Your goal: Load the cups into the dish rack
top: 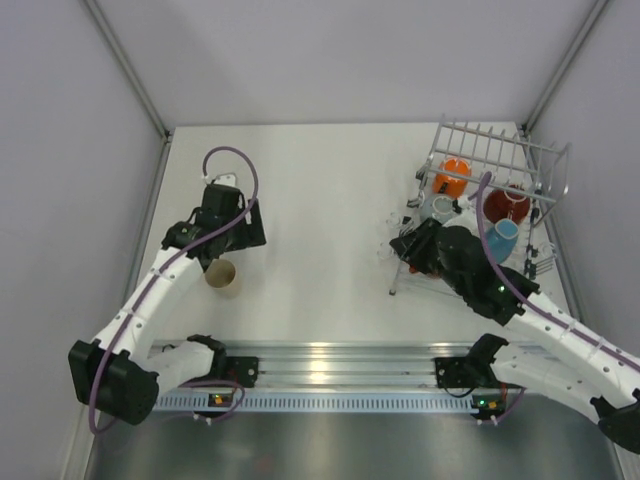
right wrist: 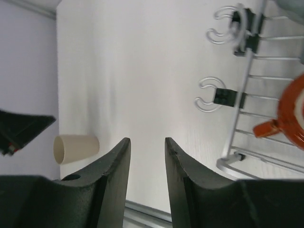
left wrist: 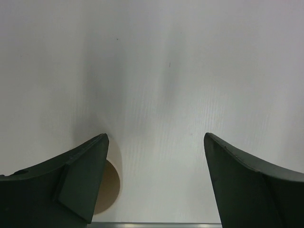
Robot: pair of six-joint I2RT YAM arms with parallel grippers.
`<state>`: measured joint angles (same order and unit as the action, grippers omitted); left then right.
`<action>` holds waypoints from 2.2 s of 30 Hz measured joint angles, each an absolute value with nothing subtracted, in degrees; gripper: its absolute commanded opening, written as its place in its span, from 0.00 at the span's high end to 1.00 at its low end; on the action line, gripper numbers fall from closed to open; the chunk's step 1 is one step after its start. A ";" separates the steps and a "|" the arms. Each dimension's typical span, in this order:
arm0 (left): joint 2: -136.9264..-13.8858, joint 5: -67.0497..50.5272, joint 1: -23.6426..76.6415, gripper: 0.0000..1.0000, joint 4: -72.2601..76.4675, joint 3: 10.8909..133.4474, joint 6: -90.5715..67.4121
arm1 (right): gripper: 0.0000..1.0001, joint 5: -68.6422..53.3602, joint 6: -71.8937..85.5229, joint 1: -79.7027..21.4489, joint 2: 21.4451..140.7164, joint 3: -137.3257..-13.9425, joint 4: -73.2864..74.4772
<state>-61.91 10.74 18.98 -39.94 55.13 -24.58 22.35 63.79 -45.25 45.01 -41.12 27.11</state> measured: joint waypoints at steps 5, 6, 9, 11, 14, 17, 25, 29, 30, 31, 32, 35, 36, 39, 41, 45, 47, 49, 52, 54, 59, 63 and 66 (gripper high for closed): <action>-63.94 12.45 18.98 0.17 -44.84 58.37 -22.13 | 0.64 12.82 45.82 -45.25 46.28 -44.23 20.25; -64.27 12.86 18.98 0.18 -45.58 59.22 -21.69 | 0.63 11.62 43.29 -45.25 46.78 -45.39 19.57; -65.41 13.74 18.98 0.18 -47.33 60.82 -20.64 | 0.62 8.51 37.19 -45.25 48.21 -48.80 18.15; -66.11 14.00 18.98 0.18 -48.62 60.80 -20.58 | 0.62 7.03 34.81 -45.25 48.88 -49.80 17.10; -67.07 14.17 18.96 0.18 -50.04 60.25 -20.86 | 0.62 5.10 33.12 -45.25 49.63 -49.89 15.99; -68.38 14.00 18.98 0.21 -51.13 59.86 -21.23 | 0.62 3.40 32.88 -45.25 49.91 -49.34 14.83; -70.15 14.63 18.98 0.27 -51.72 59.55 -23.94 | 0.62 2.33 32.73 -45.25 49.54 -47.53 14.11; -69.76 15.16 18.98 0.33 -51.72 59.55 -26.26 | 0.61 3.01 32.75 -45.25 48.29 -46.50 14.09; -69.47 15.20 18.98 0.34 -51.72 59.55 -27.03 | 0.61 3.18 32.75 -45.25 48.14 -46.48 14.13; -69.06 15.33 18.98 0.35 -51.75 59.55 -27.73 | 0.61 3.38 32.75 -45.23 48.05 -46.48 14.09; -68.60 15.46 18.98 0.35 -51.75 59.55 -28.45 | 0.61 3.44 32.75 -45.23 48.03 -46.48 14.09; -66.76 16.49 18.98 0.39 -51.75 59.35 -30.20 | 0.61 3.86 32.77 -45.25 47.99 -46.48 14.13; -66.32 16.95 18.98 0.40 -51.75 59.22 -30.39 | 0.61 4.01 32.80 -45.25 47.92 -46.46 14.11; -65.76 17.72 18.98 0.48 -52.10 59.02 -31.03 | 0.60 4.54 32.84 -45.23 46.98 -45.69 14.11; -65.78 17.61 18.98 0.48 -52.14 58.61 -31.48 | 0.60 4.89 33.01 -45.23 46.39 -45.17 14.33; -65.98 17.43 18.98 0.49 -52.36 57.04 -32.80 | 0.59 5.37 33.15 -45.23 45.50 -44.60 14.41; -66.43 17.61 18.98 0.49 -52.45 56.38 -33.12 | 0.59 5.72 33.17 -45.23 45.08 -44.56 14.41; -66.72 17.74 18.98 0.49 -52.56 55.70 -33.34 | 0.59 6.02 33.19 -45.23 44.69 -44.56 14.41; -66.94 17.72 18.98 0.50 -52.58 54.65 -33.89 | 0.59 6.28 33.19 -45.23 44.25 -44.40 14.37; -67.35 17.69 18.98 0.50 -52.53 53.80 -34.33 | 0.59 6.42 33.21 -45.23 44.10 -44.14 14.37; -69.65 17.63 18.98 0.66 -52.47 52.58 -34.81 | 0.59 6.42 33.26 -45.23 44.01 -43.72 14.39; -70.17 17.32 18.98 0.99 -51.96 52.58 -35.27 | 0.59 6.44 33.30 -45.23 43.99 -43.53 14.39; -70.13 16.58 18.98 1.00 -51.66 52.62 -35.09 | 0.58 6.46 33.30 -45.23 43.75 -43.53 14.39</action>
<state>-70.13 16.58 18.98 -51.66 52.62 -35.09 6.46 33.30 -45.23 43.75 -43.53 14.39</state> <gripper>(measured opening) 0.029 0.416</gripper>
